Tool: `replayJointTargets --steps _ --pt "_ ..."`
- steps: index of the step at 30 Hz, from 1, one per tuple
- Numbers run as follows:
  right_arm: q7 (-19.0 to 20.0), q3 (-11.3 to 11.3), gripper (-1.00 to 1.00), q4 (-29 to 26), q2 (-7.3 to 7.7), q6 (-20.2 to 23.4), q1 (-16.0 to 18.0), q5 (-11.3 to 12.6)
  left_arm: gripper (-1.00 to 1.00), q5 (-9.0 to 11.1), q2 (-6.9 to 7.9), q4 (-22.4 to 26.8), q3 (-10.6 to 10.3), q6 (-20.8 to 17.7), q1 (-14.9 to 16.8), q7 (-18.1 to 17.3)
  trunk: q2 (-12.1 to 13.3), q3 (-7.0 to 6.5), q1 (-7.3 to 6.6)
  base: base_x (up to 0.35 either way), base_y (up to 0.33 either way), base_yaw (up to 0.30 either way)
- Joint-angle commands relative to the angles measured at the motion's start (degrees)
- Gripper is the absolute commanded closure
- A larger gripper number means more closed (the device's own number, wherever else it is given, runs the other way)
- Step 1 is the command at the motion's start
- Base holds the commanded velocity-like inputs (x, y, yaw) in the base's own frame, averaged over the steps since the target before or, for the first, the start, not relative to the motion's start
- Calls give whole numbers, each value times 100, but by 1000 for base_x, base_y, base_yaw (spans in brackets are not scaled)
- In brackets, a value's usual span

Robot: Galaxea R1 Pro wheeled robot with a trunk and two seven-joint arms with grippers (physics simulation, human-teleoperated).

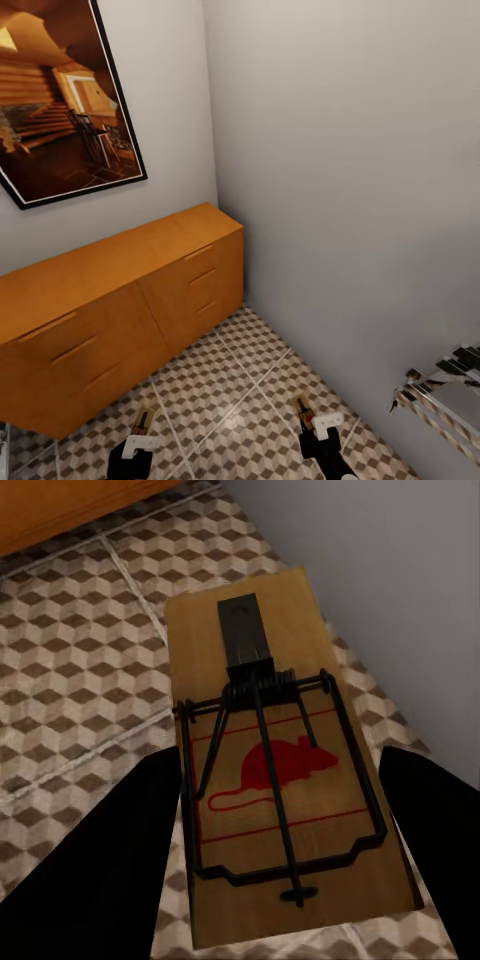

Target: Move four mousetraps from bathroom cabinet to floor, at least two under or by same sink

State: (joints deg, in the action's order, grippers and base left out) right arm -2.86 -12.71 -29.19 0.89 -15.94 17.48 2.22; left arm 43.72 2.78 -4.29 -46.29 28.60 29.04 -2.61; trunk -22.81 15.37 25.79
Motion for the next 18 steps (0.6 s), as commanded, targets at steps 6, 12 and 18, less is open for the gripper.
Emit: replayJointTargets --steps 6,12,18 --pt "-31 -42 100 1 0 -15 3 24 100 31 -6 -20 -47 23 -3 -11 -11 10 -1 -299 -108 263" --pt "-31 -42 100 1 -1 -15 3 20 100 31 -5 -20 -47 23 -10 -11 -11 10 -1 -64 -31 283" --pt "-31 -42 100 1 -1 -15 1 23 100 31 -9 -20 -47 23 -12 -11 -11 10 -1 -111 -4 285"
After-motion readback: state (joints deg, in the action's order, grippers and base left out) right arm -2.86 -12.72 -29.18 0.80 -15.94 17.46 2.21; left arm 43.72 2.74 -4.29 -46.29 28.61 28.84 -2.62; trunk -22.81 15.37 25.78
